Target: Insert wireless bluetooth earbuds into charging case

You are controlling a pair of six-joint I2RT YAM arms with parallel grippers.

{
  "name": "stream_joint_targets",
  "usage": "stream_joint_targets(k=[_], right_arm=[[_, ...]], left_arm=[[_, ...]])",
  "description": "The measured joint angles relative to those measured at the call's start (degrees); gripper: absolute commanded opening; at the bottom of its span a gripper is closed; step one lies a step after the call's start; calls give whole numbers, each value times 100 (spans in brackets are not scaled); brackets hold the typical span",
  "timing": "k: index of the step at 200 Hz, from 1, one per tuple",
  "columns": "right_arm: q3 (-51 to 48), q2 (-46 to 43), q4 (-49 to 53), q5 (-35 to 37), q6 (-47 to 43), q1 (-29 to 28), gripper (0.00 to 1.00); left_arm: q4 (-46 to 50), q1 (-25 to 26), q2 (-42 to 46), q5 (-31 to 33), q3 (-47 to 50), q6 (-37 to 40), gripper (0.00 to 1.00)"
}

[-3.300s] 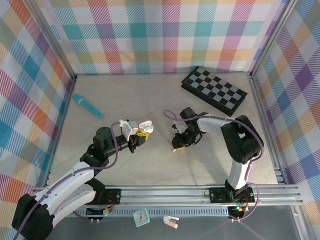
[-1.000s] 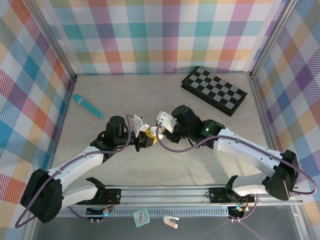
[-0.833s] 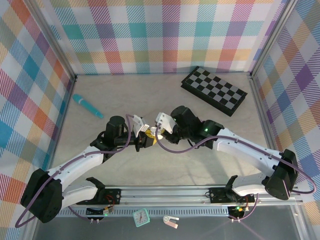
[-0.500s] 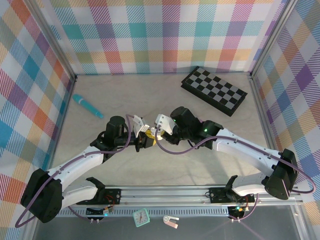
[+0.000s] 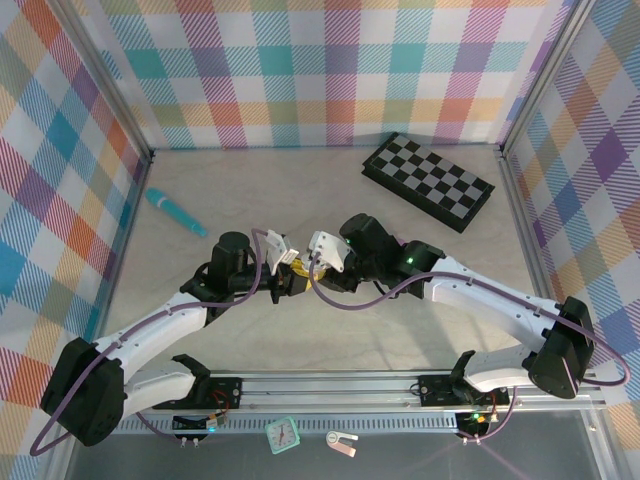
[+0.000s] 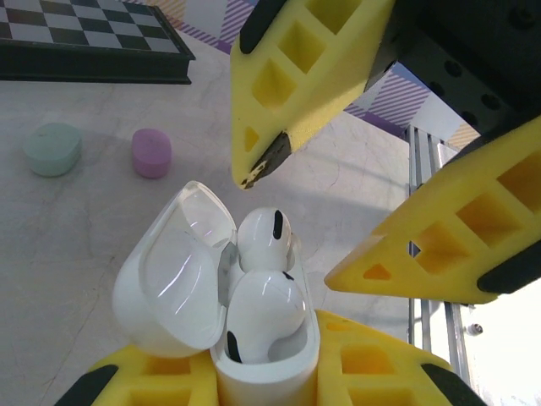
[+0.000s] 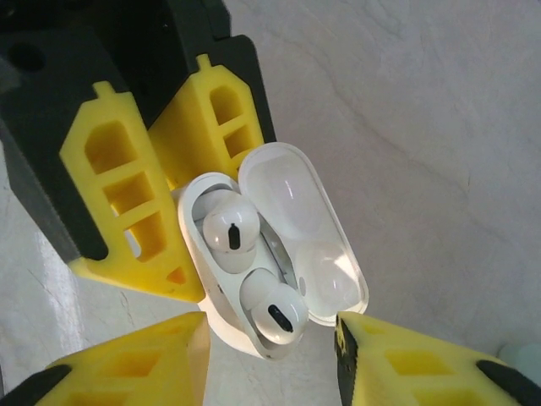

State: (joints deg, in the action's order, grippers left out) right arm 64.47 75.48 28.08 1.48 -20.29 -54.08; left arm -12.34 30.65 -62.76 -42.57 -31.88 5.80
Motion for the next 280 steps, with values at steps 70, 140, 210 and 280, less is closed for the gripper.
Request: stream_joint_targets(k=[70, 140, 210, 280], right_arm=[[-15, -595, -304, -894, 1123, 813, 68], [1655, 863, 402, -1858, 2750, 1285, 67], [3084, 2208, 1729, -2306, 3056, 1305, 69], [3381, 2599, 2487, -2367, 2667, 1305, 70]], left_arm=[[-452, 0, 146, 11, 149, 166, 19], [-1069, 11, 238, -22, 487, 557, 19], [-1040, 35, 372, 308, 503, 813, 20], [-966, 44, 638, 516, 588, 866, 19]])
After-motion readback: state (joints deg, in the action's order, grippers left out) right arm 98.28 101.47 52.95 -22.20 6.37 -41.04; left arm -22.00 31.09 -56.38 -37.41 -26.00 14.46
